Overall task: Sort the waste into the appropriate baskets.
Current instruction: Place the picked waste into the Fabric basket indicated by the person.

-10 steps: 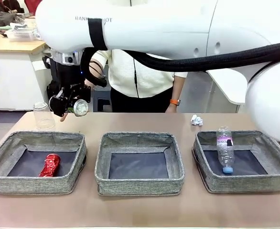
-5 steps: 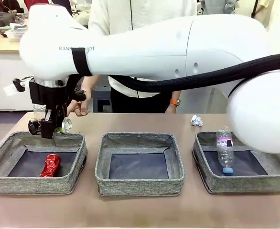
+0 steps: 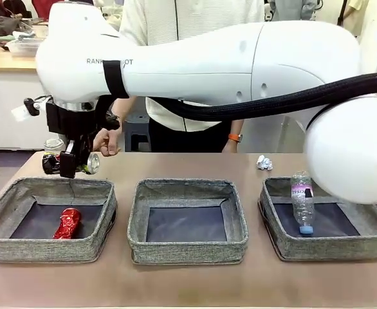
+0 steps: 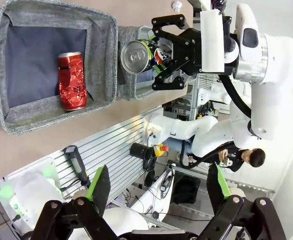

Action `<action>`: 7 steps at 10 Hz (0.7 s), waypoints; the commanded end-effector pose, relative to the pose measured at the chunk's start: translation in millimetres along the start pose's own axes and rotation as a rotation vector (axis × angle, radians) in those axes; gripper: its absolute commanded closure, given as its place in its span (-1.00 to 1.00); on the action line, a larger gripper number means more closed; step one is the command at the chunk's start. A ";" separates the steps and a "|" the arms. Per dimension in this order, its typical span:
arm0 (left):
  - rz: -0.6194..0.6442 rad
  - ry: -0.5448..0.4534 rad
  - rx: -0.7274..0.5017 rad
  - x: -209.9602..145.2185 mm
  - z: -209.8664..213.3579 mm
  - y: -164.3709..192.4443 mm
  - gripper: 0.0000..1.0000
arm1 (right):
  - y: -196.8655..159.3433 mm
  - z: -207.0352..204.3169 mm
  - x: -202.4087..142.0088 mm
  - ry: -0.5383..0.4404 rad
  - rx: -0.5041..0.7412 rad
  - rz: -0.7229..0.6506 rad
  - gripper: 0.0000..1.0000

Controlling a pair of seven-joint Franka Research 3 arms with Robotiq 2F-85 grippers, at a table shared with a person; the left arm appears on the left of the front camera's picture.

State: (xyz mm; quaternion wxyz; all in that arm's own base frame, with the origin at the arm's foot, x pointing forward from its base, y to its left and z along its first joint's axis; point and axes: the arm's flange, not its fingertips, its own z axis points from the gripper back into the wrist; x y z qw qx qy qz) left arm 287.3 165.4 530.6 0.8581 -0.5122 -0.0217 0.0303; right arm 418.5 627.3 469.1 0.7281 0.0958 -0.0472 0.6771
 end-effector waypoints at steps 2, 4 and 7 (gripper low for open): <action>0.002 -0.009 -0.006 0.3 0.0 -1.9 -1.00 | -0.1 0.2 7.2 -0.032 0.001 -0.034 -1.00; 0.002 -0.009 -0.006 0.3 0.0 -1.9 -1.00 | -0.1 0.8 7.7 -0.046 0.004 -0.042 -0.83; 0.002 -0.009 -0.006 0.3 0.0 -1.9 -1.00 | 4.0 5.4 -0.7 -0.056 0.000 -0.054 -1.00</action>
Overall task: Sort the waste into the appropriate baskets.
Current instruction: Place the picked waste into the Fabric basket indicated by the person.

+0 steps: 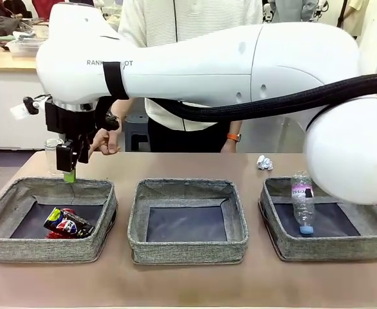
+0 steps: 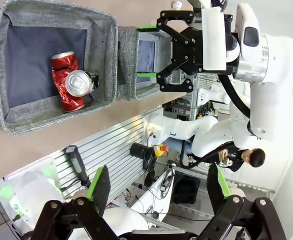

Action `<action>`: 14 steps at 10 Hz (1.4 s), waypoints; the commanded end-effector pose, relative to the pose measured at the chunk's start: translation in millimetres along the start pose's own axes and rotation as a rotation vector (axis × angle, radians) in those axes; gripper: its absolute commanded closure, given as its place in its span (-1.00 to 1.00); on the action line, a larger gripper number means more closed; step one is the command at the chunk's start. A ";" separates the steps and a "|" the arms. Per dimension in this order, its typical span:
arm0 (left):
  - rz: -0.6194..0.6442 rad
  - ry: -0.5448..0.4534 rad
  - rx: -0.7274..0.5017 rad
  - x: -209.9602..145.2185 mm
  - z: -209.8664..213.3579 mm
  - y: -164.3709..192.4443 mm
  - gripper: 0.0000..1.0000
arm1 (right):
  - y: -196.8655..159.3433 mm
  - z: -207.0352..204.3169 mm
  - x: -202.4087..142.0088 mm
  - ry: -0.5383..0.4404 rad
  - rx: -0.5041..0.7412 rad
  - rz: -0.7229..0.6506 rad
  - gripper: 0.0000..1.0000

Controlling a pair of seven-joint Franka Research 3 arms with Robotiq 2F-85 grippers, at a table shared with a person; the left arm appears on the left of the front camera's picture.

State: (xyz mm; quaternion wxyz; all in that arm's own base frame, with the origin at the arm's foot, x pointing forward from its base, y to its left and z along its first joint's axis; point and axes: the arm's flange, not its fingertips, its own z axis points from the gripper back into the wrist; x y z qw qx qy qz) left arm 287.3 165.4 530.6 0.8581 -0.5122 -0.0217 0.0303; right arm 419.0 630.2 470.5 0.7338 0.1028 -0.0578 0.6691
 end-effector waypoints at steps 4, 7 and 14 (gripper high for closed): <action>0.002 -0.009 -0.006 0.3 0.0 -1.9 -1.00 | 12.3 21.8 -26.4 -0.063 -0.023 -0.151 -1.00; 0.002 -0.009 -0.006 0.3 0.0 -1.9 -1.00 | 53.3 67.6 -84.9 -0.185 -0.089 -0.382 -1.00; 0.002 -0.009 -0.006 0.3 0.0 -1.9 -1.00 | 73.8 132.8 -337.1 -0.572 0.132 -0.814 -1.00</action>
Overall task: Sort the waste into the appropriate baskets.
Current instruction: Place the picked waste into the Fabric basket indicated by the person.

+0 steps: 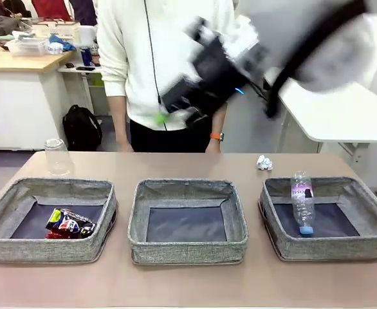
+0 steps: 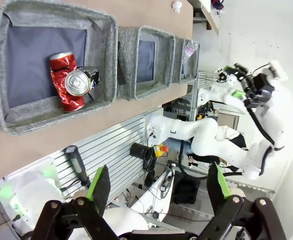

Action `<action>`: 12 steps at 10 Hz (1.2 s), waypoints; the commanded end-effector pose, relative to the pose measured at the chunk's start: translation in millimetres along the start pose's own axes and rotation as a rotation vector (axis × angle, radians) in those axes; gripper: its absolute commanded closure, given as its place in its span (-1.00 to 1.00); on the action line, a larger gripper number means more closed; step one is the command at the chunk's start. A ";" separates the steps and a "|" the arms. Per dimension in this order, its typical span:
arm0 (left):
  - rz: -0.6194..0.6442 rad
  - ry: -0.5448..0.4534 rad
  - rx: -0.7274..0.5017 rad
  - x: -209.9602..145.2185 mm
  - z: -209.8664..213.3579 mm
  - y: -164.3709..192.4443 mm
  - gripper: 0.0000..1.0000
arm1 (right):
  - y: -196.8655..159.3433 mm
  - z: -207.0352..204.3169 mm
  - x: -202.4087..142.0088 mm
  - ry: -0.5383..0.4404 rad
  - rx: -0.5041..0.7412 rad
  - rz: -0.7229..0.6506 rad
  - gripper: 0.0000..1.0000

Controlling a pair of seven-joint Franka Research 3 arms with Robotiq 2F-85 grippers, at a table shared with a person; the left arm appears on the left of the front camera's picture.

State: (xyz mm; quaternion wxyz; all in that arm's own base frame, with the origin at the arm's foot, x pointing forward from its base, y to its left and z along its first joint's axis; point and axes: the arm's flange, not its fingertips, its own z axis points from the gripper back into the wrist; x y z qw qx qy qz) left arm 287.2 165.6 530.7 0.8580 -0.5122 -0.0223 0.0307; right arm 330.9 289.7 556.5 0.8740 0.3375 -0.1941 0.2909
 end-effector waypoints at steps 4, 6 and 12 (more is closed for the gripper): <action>0.002 -0.007 -0.006 0.4 -0.3 -1.9 -1.00 | 30.9 -15.9 33.6 0.008 -0.024 0.068 -1.00; -0.052 0.011 -0.010 -1.1 -10.5 -15.8 -1.00 | 7.9 10.1 14.8 -0.028 0.030 0.005 -1.00; 0.022 -0.101 -0.435 24.0 -85.1 -63.7 -1.00 | -120.6 183.8 -73.9 -0.306 0.558 -0.492 -1.00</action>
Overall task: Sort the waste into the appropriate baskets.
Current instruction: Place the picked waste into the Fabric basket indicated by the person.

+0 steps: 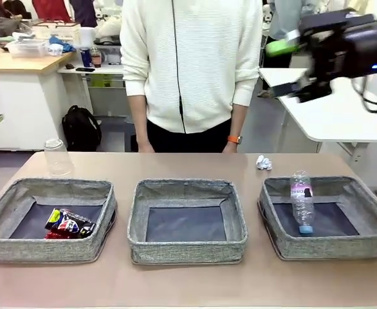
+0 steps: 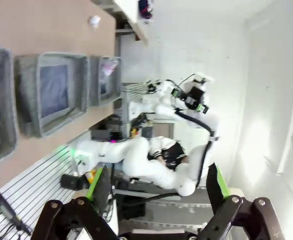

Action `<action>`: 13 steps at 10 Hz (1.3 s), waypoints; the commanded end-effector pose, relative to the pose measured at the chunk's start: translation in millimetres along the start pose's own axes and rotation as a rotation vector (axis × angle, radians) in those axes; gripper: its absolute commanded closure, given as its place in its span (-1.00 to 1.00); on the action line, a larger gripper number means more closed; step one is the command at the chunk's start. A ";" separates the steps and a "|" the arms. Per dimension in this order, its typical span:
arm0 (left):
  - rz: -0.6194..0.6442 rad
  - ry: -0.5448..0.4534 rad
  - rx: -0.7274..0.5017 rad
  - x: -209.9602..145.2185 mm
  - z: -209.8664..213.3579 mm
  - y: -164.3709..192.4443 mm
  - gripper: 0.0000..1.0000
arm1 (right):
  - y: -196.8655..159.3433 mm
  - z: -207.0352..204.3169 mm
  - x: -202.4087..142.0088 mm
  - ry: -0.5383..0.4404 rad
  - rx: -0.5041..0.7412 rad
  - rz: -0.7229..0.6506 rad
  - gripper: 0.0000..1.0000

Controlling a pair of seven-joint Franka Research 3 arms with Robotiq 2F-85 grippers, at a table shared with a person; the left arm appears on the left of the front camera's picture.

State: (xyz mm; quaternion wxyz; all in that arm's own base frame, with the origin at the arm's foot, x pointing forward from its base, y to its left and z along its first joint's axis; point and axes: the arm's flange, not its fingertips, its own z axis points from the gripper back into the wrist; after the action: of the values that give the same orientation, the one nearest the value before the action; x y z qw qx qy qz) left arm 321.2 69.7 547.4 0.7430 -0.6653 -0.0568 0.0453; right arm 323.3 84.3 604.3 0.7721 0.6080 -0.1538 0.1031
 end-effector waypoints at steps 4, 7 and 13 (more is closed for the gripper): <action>0.043 -0.091 -0.092 9.1 -22.0 4.4 -1.00 | -74.5 55.5 -21.5 0.031 0.028 -0.298 -1.00; 0.024 -0.079 -0.083 10.4 -18.1 8.3 -1.00 | -86.5 60.2 -24.8 -0.018 0.060 -0.284 -1.00; 0.024 -0.079 -0.083 10.4 -18.1 8.3 -1.00 | -86.5 60.2 -24.8 -0.018 0.060 -0.284 -1.00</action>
State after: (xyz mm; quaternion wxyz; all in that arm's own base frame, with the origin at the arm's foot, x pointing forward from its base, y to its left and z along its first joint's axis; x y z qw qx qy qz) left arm 335.4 53.4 536.6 0.7133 -0.6915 -0.0799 0.0811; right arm 323.5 5.7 527.6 0.7654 0.6397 -0.0700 -0.0091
